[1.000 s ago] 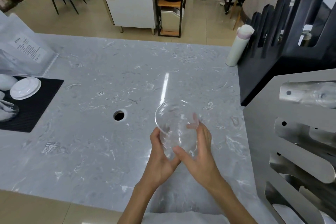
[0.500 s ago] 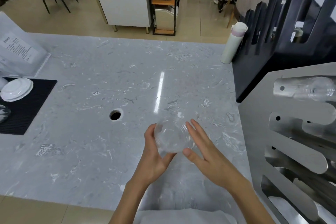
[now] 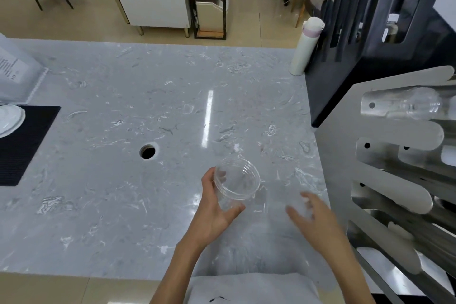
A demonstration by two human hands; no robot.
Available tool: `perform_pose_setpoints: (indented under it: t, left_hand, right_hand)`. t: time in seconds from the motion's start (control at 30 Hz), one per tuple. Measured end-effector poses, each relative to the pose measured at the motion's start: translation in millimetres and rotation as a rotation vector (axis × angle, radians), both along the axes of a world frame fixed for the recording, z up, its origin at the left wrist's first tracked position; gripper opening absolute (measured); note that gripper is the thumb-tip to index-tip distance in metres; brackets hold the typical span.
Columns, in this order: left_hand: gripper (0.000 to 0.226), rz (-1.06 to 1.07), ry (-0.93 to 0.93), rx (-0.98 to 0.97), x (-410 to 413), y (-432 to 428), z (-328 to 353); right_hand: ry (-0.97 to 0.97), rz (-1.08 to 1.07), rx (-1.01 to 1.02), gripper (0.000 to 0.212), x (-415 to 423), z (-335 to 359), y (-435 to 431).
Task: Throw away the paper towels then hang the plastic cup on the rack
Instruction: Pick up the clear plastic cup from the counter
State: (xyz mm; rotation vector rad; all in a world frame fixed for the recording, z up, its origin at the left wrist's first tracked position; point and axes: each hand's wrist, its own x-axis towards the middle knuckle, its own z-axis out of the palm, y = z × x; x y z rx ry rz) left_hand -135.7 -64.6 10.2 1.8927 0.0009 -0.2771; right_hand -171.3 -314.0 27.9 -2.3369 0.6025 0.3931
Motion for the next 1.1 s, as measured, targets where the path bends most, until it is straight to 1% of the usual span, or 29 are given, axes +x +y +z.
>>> perform_pose_setpoints:
  t: [0.07, 0.1, 0.17, 0.27, 0.33, 0.4, 0.5, 0.6, 0.63, 0.67, 0.73, 0.77, 0.8, 0.87, 0.9, 0.93, 1.0, 1.03, 1.1]
  left_hand:
    - [0.098, 0.004, -0.008, 0.000, 2, -2, 2]
    - [0.097, 0.007, -0.016, -0.001, 3, -2, 3]
    - [0.096, -0.003, -0.034, 0.005, 5, -4, 5]
    - [0.095, -0.028, -0.066, 0.012, 6, -8, 11]
    - [0.094, -0.041, -0.103, 0.010, 6, -11, 16]
    - [0.090, -0.047, -0.122, -0.003, 3, -14, 21]
    - [0.085, 0.000, -0.112, -0.075, -2, -13, 28]
    - [0.087, 0.069, -0.128, -0.132, -4, -8, 31]
    - [0.089, 0.079, -0.140, -0.139, -4, -6, 31]
    - [0.090, 0.077, -0.151, -0.141, -3, -5, 32]
    - [0.091, 0.072, -0.143, -0.132, -3, -6, 34]
    - [0.091, 0.068, -0.132, -0.128, -2, -6, 34]
    - [0.093, 0.057, -0.121, -0.128, -2, -6, 33]
    - [0.096, 0.004, -0.102, -0.126, -1, -3, 30]
    - [0.099, -0.032, -0.095, -0.134, -1, 0, 29]
    - [0.105, -0.062, -0.094, -0.155, -1, 3, 28]
    - [0.119, -0.098, -0.106, -0.186, 2, 8, 27]
    - [0.123, -0.115, -0.110, -0.189, 3, 8, 28]
    - [0.119, -0.111, -0.106, -0.219, 3, 6, 30]
  right_hand:
    - [-0.251, -0.175, 0.245, 0.063, 13, 14, -2]
    - [-0.376, -0.217, 0.340, 0.063, 19, 23, 0]
    - [-0.548, -0.222, 0.500, 0.064, 28, 42, 12]
    - [-0.645, -0.113, 0.657, 0.069, 35, 53, 43]
    - [-0.646, 0.001, 0.676, 0.069, 34, 52, 66]
    - [-0.630, 0.125, 0.619, 0.066, 29, 46, 84]
    - [-0.589, 0.223, 0.517, 0.064, 24, 39, 94]
    - [-0.589, 0.411, 0.374, 0.076, 26, 34, 87]
    - [-0.574, 0.444, 0.379, 0.083, 27, 35, 84]
    - [-0.542, 0.435, 0.440, 0.092, 28, 38, 81]
    - [-0.455, 0.344, 0.624, 0.109, 32, 46, 76]
    - [-0.425, 0.338, 0.665, 0.109, 33, 48, 73]
    - [-0.405, 0.384, 0.634, 0.104, 34, 50, 71]
    - [-0.405, 0.528, 0.469, 0.084, 35, 51, 69]
    - [-0.402, 0.566, 0.415, 0.080, 35, 51, 69]
    - [-0.385, 0.570, 0.403, 0.080, 35, 51, 69]
    - [-0.329, 0.559, 0.464, 0.086, 32, 51, 68]
    - [-0.313, 0.561, 0.507, 0.088, 29, 52, 67]
    - [-0.304, 0.555, 0.601, 0.089, 24, 55, 63]
